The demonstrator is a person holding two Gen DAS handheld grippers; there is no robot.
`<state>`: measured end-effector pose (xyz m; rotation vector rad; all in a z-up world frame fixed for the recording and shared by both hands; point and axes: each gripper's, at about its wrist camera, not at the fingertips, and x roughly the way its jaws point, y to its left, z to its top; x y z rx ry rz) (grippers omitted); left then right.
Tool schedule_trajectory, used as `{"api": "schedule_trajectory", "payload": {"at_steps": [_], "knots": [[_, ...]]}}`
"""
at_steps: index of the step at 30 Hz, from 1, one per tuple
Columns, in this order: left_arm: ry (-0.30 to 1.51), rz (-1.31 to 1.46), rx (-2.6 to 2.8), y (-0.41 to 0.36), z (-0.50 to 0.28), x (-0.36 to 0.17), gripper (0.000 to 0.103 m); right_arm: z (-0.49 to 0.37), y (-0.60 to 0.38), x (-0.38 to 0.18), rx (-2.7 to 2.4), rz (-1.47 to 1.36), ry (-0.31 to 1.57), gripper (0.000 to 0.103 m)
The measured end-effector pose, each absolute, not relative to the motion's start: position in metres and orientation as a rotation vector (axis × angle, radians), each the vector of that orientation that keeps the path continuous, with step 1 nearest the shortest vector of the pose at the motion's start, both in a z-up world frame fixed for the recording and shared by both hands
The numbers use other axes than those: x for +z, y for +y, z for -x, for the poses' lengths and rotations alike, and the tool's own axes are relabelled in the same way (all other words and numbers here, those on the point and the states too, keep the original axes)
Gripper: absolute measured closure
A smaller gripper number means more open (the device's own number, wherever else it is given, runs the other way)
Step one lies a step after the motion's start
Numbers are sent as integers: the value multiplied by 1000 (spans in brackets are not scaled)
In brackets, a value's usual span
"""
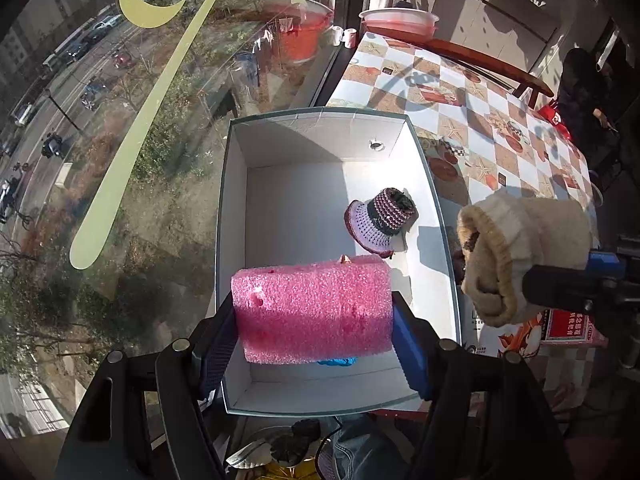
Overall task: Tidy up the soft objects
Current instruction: 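Open the left gripper to drop the foam tube while the right gripper releases the glove into the box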
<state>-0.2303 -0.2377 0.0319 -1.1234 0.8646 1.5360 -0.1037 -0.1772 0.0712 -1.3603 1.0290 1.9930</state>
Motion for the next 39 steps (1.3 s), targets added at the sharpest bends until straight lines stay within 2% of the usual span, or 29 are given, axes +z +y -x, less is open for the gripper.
{"api": "schedule_trajectory", "payload": {"at_steps": [39], "knots": [[958,1208,1470,-234,233,-5,29,137,-168,42,1978,1453,1048,79]]}}
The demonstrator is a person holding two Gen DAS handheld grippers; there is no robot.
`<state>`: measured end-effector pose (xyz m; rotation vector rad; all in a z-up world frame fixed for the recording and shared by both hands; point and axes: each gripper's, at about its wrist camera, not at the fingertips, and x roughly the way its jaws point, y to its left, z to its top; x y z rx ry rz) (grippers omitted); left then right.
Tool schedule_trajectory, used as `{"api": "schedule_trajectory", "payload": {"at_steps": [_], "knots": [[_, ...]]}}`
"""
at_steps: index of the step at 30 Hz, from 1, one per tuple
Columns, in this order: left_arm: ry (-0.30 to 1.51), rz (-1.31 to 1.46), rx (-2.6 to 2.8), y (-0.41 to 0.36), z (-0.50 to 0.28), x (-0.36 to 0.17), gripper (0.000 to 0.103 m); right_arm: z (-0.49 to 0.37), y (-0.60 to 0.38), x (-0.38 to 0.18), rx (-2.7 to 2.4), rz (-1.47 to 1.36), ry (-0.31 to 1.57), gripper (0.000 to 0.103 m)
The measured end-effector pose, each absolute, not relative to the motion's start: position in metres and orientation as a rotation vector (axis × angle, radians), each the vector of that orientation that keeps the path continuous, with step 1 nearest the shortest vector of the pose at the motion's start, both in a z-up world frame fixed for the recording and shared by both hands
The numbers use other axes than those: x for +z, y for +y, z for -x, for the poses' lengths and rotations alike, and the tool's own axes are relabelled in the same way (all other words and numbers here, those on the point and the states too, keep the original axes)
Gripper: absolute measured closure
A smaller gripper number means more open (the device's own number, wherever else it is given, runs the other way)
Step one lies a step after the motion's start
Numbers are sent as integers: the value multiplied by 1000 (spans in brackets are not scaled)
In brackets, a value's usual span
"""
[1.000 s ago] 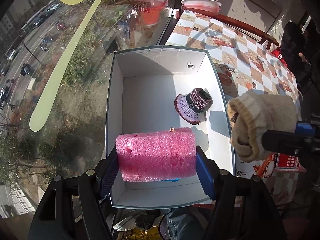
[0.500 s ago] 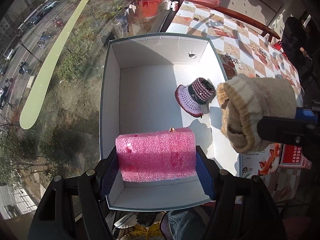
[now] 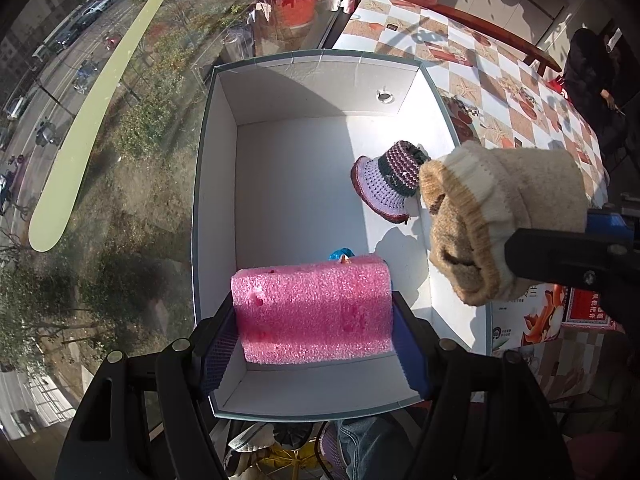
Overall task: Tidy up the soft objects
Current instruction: 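Open the left gripper to drop the foam tube while the right gripper releases the glove into the box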
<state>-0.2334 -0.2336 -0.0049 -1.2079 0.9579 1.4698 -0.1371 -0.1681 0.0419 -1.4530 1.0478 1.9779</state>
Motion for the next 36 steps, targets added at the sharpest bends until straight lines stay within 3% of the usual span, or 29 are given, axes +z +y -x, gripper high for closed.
{"api": "schedule_trajectory", "payload": {"at_steps": [25,27,28,29,30,31,36], "knots": [[972,1233,1423,-237,230,-7,24,133,-169,44,1977,1425,1084,78],[934,1222,1422,-239,230,-3,21,130,-168,44,1972,1412,1095,58],[903,1206,1428,-240,230,1,18,129,-167,45,1976,1404,1109,23],[872,1187,1437,-241,230,5,16,126,-167,47,1984,1380,1117,0],[857,1173,1446,-241,230,9,4,124,-166,50,1987,1359,1116,0],[843,1166,1451,-240,231,11,0,121,-165,53,1980,1350,1108,0],[854,1169,1407,-231,224,-6,0,80,-150,68,1903,1260,1159,0]]}}
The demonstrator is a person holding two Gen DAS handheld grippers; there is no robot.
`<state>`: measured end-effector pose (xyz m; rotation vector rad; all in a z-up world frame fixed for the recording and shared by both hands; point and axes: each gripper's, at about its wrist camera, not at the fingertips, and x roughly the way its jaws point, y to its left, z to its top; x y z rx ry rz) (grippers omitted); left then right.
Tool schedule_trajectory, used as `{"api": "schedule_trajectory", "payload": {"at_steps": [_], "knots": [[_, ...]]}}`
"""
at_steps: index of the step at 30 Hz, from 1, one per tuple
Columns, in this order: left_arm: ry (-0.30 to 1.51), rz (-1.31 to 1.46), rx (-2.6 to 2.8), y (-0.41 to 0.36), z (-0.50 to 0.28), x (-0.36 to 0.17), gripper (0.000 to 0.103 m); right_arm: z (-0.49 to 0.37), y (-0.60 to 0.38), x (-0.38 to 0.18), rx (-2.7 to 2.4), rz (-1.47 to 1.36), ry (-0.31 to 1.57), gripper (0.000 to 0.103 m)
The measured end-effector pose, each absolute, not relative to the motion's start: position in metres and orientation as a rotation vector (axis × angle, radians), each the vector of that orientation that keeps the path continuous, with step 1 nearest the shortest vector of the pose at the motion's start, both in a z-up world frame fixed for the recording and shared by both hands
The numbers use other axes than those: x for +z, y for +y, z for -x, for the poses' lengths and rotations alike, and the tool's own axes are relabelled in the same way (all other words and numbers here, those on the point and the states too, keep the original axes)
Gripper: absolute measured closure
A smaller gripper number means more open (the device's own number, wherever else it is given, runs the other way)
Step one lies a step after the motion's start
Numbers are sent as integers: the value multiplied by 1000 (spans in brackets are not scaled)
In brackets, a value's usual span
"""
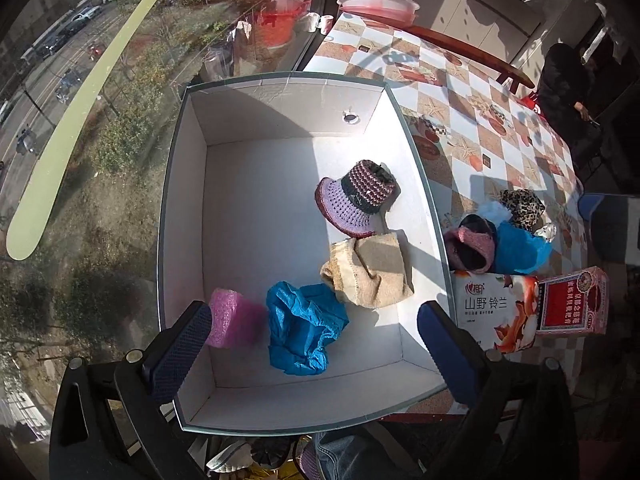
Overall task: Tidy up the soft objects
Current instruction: 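Open the left gripper to drop the foam tube while the right gripper releases the glove into the box, then move both grippers back to the pile toward the leopard fabric and polka-dot scrunchie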
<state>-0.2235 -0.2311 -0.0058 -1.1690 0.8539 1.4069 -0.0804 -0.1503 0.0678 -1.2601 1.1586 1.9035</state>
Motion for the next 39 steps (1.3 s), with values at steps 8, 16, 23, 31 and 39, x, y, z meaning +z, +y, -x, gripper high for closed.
{"api": "schedule_trajectory", "payload": {"at_steps": [8,16,23,31,39], "knots": [[996,1236,1346,-244,210,-57,0,-44,-127,88,1672,1097,1217,0],[1004,1214,1350,-248,202,-40,0,-141,-94,47,1401,1133,1272,0],[1000,1085,1326,-226,171,10,0,-160,-64,-27,1332,1259,1408,0],[1057,1068,1288,-199,135,22,0,-142,-37,-106,1357,1433,1538,0],[1124,1005,1131,-136,64,13,0,-187,-37,-127,1226,1544,1483,0]]}}
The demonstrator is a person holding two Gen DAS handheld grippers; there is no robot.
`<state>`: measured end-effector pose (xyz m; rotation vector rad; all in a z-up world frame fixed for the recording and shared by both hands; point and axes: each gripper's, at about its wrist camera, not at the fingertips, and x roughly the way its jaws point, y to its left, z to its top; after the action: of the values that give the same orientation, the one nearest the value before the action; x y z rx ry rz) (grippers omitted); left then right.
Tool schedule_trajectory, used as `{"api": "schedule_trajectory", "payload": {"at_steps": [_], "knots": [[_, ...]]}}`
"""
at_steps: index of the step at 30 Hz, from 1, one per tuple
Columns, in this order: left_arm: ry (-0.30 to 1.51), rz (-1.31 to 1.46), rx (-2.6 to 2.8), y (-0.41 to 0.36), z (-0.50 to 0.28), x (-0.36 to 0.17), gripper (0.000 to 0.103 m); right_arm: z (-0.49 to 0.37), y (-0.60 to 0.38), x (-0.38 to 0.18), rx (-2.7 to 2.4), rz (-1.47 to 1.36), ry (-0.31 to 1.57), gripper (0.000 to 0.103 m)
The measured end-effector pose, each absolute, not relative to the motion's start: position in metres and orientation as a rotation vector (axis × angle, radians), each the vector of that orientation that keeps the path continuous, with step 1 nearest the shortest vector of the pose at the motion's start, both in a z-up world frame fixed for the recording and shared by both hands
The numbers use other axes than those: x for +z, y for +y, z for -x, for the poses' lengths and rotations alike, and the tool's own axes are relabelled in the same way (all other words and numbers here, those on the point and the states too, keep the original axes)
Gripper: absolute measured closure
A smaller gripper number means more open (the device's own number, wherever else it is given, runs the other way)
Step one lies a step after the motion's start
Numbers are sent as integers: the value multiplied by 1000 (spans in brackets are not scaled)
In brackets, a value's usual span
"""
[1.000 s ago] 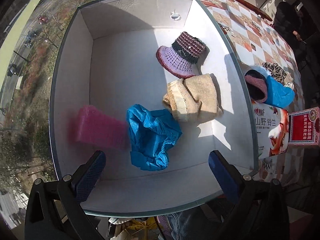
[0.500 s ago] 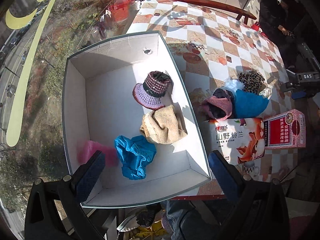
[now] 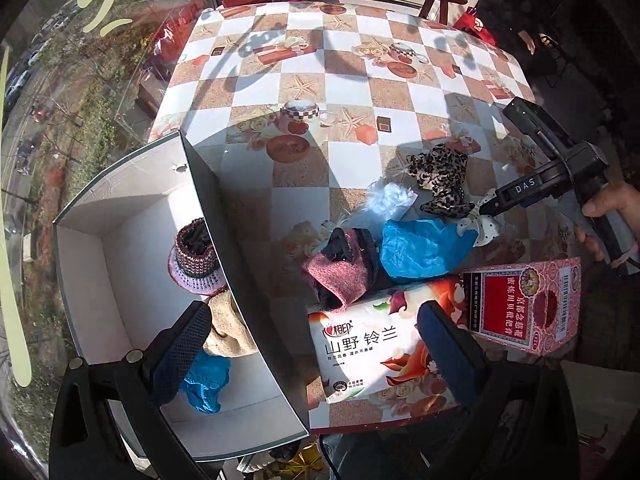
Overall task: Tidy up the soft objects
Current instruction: 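Move both grippers back to the pile toward the leopard fabric and polka-dot scrunchie, then grasp the leopard-print fabric with the left gripper while the right gripper grasps the polka-dot scrunchie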
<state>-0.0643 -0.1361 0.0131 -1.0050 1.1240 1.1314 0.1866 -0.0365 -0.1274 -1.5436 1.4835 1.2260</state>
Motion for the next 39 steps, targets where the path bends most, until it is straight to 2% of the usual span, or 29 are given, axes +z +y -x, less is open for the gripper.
{"api": "schedule_trajectory", "payload": {"at_steps": [5,9,14,21,26,34,35,36,37,38,39], "knots": [[1183,908,984,-83,-1,2,0,-262,-51,-133,1060,1493,1434,0],[1239,905,896,-44,-45,-23,0,-315,-72,-111,1066,1262,1497,0],[1324,990,816,-15,-83,-67,0,-309,-94,-85,1276,1095,1559,0],[1435,1030,814,0,-113,-114,0,-262,-106,-116,1321,1333,1367,0],[1507,997,854,-1,-123,-134,0,-254,-112,-132,1278,1403,1287,0],[1548,1047,845,-5,-119,-155,6,-240,-112,-138,1238,1440,1277,0],[1540,1041,835,-6,-119,-155,8,-241,-111,-137,1236,1433,1279,0],[1534,1020,829,-7,-122,-152,14,-244,-110,-135,1230,1419,1286,0],[1525,996,828,-6,-126,-147,28,-248,-112,-131,1224,1405,1276,4],[1509,970,824,-5,-127,-140,38,-251,-111,-126,1225,1389,1272,13],[1501,951,818,-5,-129,-136,68,-252,-111,-119,1227,1374,1270,18]]}}
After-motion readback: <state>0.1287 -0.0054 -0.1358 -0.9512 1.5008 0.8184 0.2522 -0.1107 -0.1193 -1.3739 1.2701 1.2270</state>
